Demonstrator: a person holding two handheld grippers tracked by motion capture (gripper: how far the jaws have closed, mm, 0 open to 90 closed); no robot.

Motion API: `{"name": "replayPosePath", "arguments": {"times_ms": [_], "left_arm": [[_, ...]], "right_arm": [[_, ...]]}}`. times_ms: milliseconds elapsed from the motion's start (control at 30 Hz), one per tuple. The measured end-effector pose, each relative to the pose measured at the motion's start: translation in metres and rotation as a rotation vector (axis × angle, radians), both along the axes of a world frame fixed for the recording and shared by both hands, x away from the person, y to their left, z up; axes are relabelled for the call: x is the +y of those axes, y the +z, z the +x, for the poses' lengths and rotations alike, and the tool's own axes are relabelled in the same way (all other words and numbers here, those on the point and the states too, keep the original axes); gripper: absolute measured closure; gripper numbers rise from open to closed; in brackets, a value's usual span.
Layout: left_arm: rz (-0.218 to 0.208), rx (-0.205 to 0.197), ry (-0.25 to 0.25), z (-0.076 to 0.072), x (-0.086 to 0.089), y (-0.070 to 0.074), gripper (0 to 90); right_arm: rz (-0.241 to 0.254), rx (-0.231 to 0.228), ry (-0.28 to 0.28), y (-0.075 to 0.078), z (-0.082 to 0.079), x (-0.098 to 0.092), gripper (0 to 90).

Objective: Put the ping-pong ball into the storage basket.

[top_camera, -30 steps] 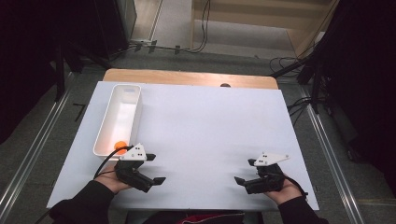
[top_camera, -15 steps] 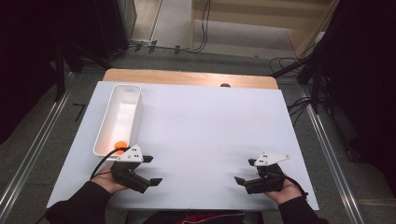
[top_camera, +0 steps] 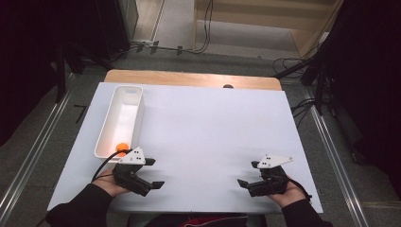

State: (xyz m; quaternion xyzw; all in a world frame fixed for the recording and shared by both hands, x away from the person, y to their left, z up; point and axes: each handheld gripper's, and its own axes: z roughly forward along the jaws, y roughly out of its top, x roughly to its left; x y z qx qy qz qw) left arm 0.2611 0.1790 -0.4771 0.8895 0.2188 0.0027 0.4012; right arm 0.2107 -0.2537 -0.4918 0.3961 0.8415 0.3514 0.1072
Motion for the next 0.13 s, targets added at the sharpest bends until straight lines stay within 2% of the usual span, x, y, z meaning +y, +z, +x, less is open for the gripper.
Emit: {"name": "replayPosePath", "arguments": {"times_ms": [133], "left_arm": [[0.010,-0.001,-0.006,-0.0001,-0.0009,-0.0008,12.9]], "right_arm": [[0.000,0.005,-0.006,0.0003,-0.0004,-0.0001,12.9]]}}
